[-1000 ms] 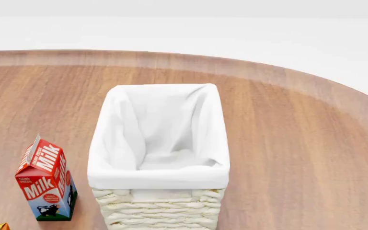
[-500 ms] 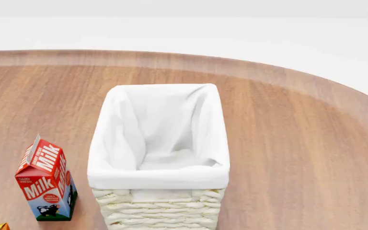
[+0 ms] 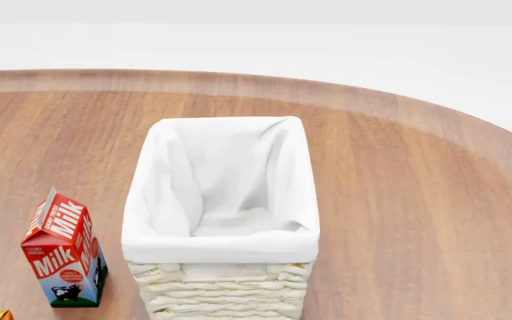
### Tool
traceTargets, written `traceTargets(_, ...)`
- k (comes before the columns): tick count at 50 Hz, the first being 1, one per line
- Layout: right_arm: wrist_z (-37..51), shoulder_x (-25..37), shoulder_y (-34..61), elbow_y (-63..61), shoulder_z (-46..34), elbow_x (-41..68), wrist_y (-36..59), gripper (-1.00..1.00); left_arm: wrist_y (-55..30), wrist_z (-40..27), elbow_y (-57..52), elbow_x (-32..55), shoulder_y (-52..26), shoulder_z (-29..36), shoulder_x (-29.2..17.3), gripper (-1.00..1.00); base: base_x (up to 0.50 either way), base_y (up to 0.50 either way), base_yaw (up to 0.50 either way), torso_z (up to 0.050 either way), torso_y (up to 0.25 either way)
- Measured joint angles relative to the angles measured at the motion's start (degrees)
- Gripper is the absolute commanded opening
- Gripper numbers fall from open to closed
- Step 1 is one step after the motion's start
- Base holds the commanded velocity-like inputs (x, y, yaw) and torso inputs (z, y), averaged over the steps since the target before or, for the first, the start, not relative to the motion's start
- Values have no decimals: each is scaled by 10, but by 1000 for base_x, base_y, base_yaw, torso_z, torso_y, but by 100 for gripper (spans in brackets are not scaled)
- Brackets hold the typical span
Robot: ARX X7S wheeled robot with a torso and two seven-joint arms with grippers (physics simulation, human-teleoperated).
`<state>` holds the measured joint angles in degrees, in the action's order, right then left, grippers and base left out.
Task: Pick up the alphabet soup, and put it in the basket.
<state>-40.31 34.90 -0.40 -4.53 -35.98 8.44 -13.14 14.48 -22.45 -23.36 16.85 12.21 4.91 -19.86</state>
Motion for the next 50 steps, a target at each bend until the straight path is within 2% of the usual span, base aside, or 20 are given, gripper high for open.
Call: traceTargets(50, 9, -41, 32, 72, -37, -58, -2, 100, 14, -4, 3, 0, 2, 4, -6, 100, 0, 0, 0, 0, 0)
